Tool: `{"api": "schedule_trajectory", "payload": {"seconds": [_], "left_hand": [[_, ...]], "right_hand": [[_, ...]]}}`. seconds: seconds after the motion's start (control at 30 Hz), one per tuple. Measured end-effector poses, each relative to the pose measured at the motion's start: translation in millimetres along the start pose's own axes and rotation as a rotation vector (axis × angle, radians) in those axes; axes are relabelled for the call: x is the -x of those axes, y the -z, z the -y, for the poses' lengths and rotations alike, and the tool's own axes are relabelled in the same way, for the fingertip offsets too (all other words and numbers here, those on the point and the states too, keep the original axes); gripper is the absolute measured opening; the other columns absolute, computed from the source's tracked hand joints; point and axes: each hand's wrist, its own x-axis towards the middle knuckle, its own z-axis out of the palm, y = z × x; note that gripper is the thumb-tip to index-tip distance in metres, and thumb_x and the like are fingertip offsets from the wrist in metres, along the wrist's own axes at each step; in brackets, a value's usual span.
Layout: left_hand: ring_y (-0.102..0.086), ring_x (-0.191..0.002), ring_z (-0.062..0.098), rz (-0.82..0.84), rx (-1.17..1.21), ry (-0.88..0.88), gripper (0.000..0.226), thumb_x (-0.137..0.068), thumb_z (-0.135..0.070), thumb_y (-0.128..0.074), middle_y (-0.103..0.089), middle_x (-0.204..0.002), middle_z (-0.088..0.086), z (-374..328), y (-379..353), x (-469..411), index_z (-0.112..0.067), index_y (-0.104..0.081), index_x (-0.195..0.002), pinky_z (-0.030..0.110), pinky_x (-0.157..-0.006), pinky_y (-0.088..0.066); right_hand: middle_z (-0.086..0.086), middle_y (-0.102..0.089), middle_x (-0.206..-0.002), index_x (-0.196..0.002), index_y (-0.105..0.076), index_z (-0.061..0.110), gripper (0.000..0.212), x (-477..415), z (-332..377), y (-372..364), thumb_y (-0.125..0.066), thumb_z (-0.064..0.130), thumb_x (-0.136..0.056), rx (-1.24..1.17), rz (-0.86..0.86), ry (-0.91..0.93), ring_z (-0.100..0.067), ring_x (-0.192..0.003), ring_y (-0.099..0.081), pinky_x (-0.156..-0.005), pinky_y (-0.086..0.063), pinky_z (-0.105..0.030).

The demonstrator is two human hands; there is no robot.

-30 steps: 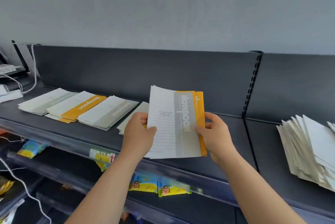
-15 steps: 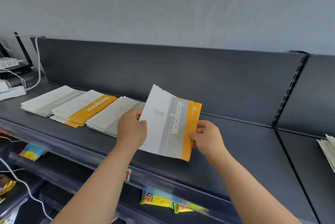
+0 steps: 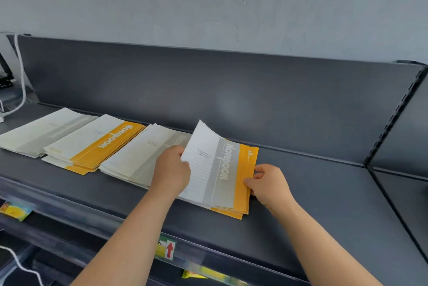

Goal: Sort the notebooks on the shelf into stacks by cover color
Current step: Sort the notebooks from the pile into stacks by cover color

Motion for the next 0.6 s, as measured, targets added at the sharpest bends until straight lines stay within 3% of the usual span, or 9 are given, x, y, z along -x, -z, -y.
{"api": "schedule_trajectory", "payload": {"seconds": [0.1, 0.17, 0.33, 0.47, 0.6], "left_hand": [[-0.052, -0.086, 0.012, 0.028, -0.001, -0.033, 0.022, -0.095, -0.004, -0.047, -0.064, -0.114, 0.003, 5.0, 2.5, -6.8, -0.012, -0.062, -0.109, 0.011, -0.051, -0.032], [-0.051, -0.083, 0.011, 0.047, 0.003, -0.069, 0.023, -0.095, -0.004, -0.046, -0.064, -0.112, 0.002, 9.3, 4.8, -10.8, -0.014, -0.062, -0.110, 0.011, -0.050, -0.032], [-0.050, -0.087, 0.008, 0.113, 0.084, -0.146, 0.026, -0.095, -0.004, -0.047, -0.057, -0.104, -0.008, 18.1, 14.0, -17.6, -0.018, -0.059, -0.113, 0.009, -0.053, -0.032], [-0.052, -0.088, 0.012, 0.145, 0.145, -0.147, 0.027, -0.094, -0.003, -0.044, -0.056, -0.104, -0.009, 25.8, 16.9, -24.1, -0.018, -0.054, -0.114, 0.015, -0.056, -0.038], [-0.055, -0.085, 0.016, 0.212, 0.122, -0.134, 0.024, -0.092, -0.004, -0.040, -0.059, -0.102, -0.006, 28.6, 12.7, -24.8, -0.015, -0.054, -0.108, 0.031, -0.066, -0.051]], "right_hand": [[-0.017, -0.068, -0.086, -0.101, -0.063, 0.001, 0.020, 4.1, 3.6, -3.3, -0.063, 0.011, -0.084, 0.079, -0.013, -0.006, -0.020, -0.066, -0.057, -0.055, -0.048, -0.028], [-0.009, -0.064, -0.089, -0.106, -0.061, 0.007, 0.023, 6.2, 6.8, -6.8, -0.063, 0.014, -0.084, 0.139, -0.040, -0.008, -0.020, -0.071, -0.059, -0.051, -0.044, -0.022], [-0.008, -0.053, -0.122, -0.135, -0.046, 0.021, 0.051, 13.3, 8.7, -18.5, -0.061, 0.018, -0.087, 0.226, -0.145, 0.013, -0.020, -0.090, -0.057, -0.067, -0.046, -0.025], [-0.006, -0.055, -0.123, -0.129, -0.056, 0.020, 0.037, 23.8, 10.6, -31.3, -0.054, 0.021, -0.092, 0.243, -0.194, 0.032, -0.023, -0.100, -0.058, -0.075, -0.045, -0.024], [-0.005, -0.063, -0.112, -0.129, -0.056, 0.014, 0.034, 32.2, 15.2, -35.6, -0.046, 0.015, -0.096, 0.219, -0.221, 0.005, -0.020, -0.084, -0.059, -0.059, -0.045, -0.018]]}}
